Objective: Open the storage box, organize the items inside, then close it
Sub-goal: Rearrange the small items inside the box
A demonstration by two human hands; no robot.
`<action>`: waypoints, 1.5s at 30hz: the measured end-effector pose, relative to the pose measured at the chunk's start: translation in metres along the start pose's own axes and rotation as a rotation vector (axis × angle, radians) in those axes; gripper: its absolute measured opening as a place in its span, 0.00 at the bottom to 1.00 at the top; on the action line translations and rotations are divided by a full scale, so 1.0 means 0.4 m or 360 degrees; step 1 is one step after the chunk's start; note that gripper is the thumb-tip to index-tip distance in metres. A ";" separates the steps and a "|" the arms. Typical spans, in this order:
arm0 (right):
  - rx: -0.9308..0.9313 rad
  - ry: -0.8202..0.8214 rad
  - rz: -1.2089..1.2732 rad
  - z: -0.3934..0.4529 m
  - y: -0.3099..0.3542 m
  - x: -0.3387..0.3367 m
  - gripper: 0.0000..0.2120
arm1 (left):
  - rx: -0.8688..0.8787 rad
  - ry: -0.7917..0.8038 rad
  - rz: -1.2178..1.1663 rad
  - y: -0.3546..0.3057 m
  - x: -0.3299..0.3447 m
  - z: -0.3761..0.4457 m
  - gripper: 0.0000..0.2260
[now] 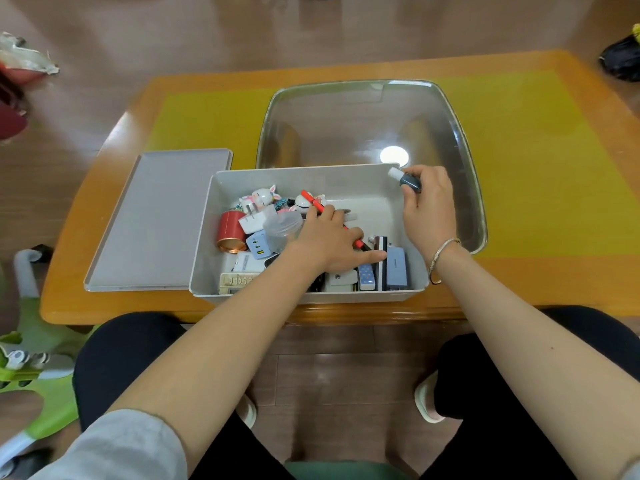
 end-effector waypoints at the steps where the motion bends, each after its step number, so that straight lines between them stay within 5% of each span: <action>1: -0.0046 -0.0015 -0.0030 -0.002 0.006 -0.002 0.09 | -0.0009 -0.0005 -0.0021 -0.001 0.003 -0.002 0.37; 8: -0.0309 0.0017 -0.0312 -0.013 0.048 0.001 0.09 | -0.0121 -0.0245 -0.0320 0.008 -0.020 -0.015 0.33; 11: -0.0344 0.0107 -0.0276 -0.019 0.061 0.008 0.08 | -0.0159 -0.0666 -0.0443 0.026 -0.074 -0.031 0.20; 15: -0.0344 0.0175 -0.0214 -0.024 0.073 0.012 0.08 | -0.0293 -0.1086 -0.0993 0.068 -0.122 -0.044 0.19; 23: -0.0391 0.0309 -0.0224 -0.033 0.085 0.018 0.09 | -0.0253 -0.1239 -0.1720 0.056 -0.116 0.002 0.04; 28: -0.0183 0.0212 -0.0075 -0.020 0.048 -0.006 0.15 | -0.0231 -0.1120 -0.1367 0.067 -0.094 0.022 0.08; 32: 0.0304 0.0540 0.0076 -0.008 -0.032 0.044 0.08 | -0.0181 -0.0719 -0.0917 0.060 -0.083 0.070 0.15; 38: 0.0331 0.0476 0.0050 -0.017 -0.057 0.064 0.08 | -0.0112 -0.0508 -0.0772 0.039 -0.068 0.128 0.16; 45: 0.0284 0.0419 -0.0104 -0.020 -0.043 0.056 0.12 | -0.0213 -0.0635 -0.0480 0.051 -0.076 0.103 0.13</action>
Point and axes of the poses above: each hand's wrist, its own z-axis towards the middle knuckle, its own x-axis out of the palm, y = z × x, the point moved 9 cm from there along z, towards the middle knuckle, and after that the axes turned 13 degrees about x, right-handed, at the moved point
